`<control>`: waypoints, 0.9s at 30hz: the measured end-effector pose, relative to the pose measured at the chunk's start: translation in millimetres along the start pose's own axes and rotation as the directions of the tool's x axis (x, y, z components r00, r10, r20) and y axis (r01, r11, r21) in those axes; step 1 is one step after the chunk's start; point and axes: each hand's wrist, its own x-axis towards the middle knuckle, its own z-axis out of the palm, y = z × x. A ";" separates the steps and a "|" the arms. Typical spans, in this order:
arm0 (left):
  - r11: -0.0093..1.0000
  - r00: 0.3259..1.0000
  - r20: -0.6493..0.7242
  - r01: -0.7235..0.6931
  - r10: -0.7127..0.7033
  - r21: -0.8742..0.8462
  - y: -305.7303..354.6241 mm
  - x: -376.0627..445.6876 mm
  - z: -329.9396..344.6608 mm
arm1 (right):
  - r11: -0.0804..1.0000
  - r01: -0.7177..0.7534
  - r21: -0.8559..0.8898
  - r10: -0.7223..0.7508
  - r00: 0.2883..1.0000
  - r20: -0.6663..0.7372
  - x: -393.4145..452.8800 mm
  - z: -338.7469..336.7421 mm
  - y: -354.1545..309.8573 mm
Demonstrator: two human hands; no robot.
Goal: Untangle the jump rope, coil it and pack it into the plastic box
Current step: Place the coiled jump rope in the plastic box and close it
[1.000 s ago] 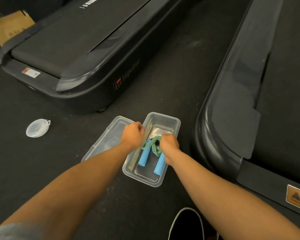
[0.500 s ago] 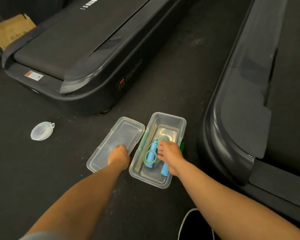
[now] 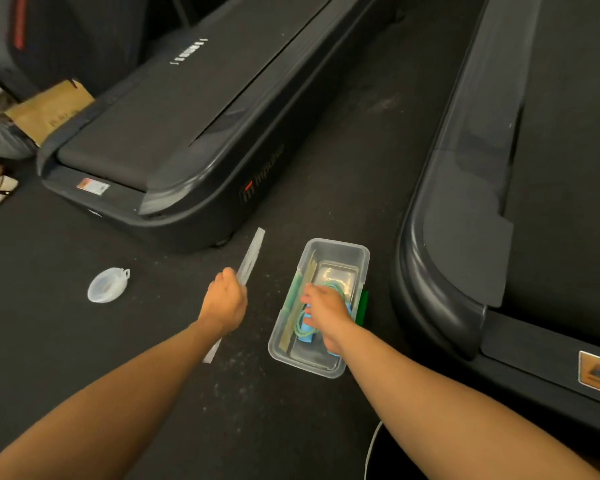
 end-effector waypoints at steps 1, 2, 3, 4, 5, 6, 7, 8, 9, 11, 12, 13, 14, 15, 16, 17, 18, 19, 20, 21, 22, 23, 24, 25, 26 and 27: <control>0.999 1.000 0.013 -0.018 0.018 -0.029 2.8 -1.4 -11.3 | 1.000 0.014 -0.001 -0.014 1.000 0.012 -3.5 3.1 0.2; 0.997 0.999 0.020 -0.035 0.036 -0.068 6.8 -3.1 -22.7 | 1.000 0.025 -0.006 -0.025 1.000 0.019 -5.8 5.7 0.7; 0.992 0.998 0.019 -0.052 0.054 -0.119 11.6 -4.4 -33.6 | 0.999 0.036 -0.012 -0.036 0.999 0.017 -8.1 6.2 0.3; 0.979 0.998 0.016 -0.062 0.066 -0.194 16.2 -5.5 -42.8 | 0.999 0.045 -0.018 -0.044 0.999 0.009 -11.4 5.1 -1.4; 0.952 0.997 0.016 -0.061 0.069 -0.300 21.3 -6.8 -50.8 | 0.999 0.048 -0.023 -0.048 0.999 0.005 -14.4 3.5 -3.4; 0.905 0.997 0.026 -0.055 0.072 -0.423 25.7 -8.0 -56.3 | 0.999 0.045 -0.023 -0.045 0.999 0.011 -17.1 1.4 -5.7; 0.846 0.996 0.041 -0.045 0.079 -0.532 29.6 -9.4 -59.4 | 0.999 0.036 -0.011 -0.036 0.999 0.022 -18.3 -0.1 -7.7; 0.796 0.995 0.052 -0.033 0.081 -0.604 32.7 -9.8 -59.2 | 1.000 0.023 0.019 -0.023 0.999 0.033 -18.2 -1.1 -9.1; 0.768 0.995 0.062 -0.017 0.074 -0.640 36.9 -10.5 -57.4 | 0.998 0.007 0.058 -0.009 0.999 0.037 -16.5 -2.3 -9.9; 0.742 0.995 0.092 0.027 0.048 -0.669 43.6 -9.9 -46.7 | 0.992 -0.004 0.128 0.002 1.000 0.018 -15.0 -7.5 -11.8; 0.736 0.993 0.111 0.049 0.036 -0.675 47.0 -8.3 -39.6 | 0.989 -0.001 0.149 0.002 1.000 -0.008 -15.5 -12.1 -12.9; 0.742 0.991 0.130 0.066 0.029 -0.667 50.6 -7.3 -33.5 | 0.987 0.003 0.162 0.003 0.999 -0.037 -17.7 -17.9 -13.9; 0.765 0.990 0.140 0.072 0.024 -0.640 53.1 -5.3 -27.2 | 0.986 0.006 0.170 0.004 0.998 -0.062 -18.2 -23.5 -13.0; 0.812 0.990 0.136 0.062 0.022 -0.581 55.4 -3.1 -21.4 | 0.986 0.014 0.169 0.000 0.996 -0.086 -17.2 -28.4 -10.5; 0.868 0.993 0.118 0.031 0.032 -0.495 56.7 -1.0 -15.2 | 0.987 0.023 0.160 -0.007 0.995 -0.102 -16.7 -33.3 -8.1; 0.912 0.994 0.103 0.000 0.046 -0.410 59.1 -0.7 -10.0 | 0.989 0.031 0.145 -0.013 0.993 -0.120 -16.1 -36.8 -5.9; 0.935 0.994 0.100 -0.013 0.052 -0.353 61.5 -1.5 -4.3 | 0.991 0.040 0.130 -0.022 0.991 -0.135 -16.4 -39.7 -4.4; 0.943 0.992 0.112 -0.010 0.050 -0.334 64.5 -3.7 1.4 | 0.993 0.054 0.109 -0.037 0.988 -0.150 -16.8 -42.2 -3.2; 0.941 0.990 0.134 0.010 0.038 -0.340 66.1 -5.0 8.1 | 0.994 0.071 0.086 -0.056 0.985 -0.165 -16.2 -44.2 -1.7; 0.936 0.987 0.156 0.029 0.027 -0.351 68.5 -7.1 13.3 | 0.994 0.086 0.060 -0.074 0.980 -0.182 -16.5 -46.2 -0.6; 0.929 0.983 0.181 0.050 0.018 -0.367 70.6 -9.0 18.3 | 0.995 0.097 0.030 -0.090 0.976 -0.196 -16.5 -48.1 0.7; 0.925 0.978 0.207 0.058 0.023 -0.376 72.3 -10.6 22.6 | 0.994 0.108 -0.001 -0.106 0.972 -0.210 -15.9 -49.8 3.3; 0.922 0.973 0.229 0.059 0.032 -0.382 74.1 -11.5 27.0 | 0.993 0.115 -0.024 -0.118 0.968 -0.222 -15.6 -51.6 6.1; 0.921 0.968 0.245 0.056 0.043 -0.385 76.1 -12.8 30.5 | 0.993 0.117 -0.034 -0.122 0.967 -0.224 -15.8 -53.2 8.9; 0.921 0.966 0.253 0.053 0.051 -0.386 77.4 -13.9 34.0 | 0.993 0.110 -0.042 -0.117 0.968 -0.224 -14.6 -54.1 13.2; 0.924 0.964 0.259 0.047 0.057 -0.380 79.2 -15.3 37.0 | 0.994 0.100 -0.042 -0.107 0.968 -0.225 -13.4 -55.2 17.4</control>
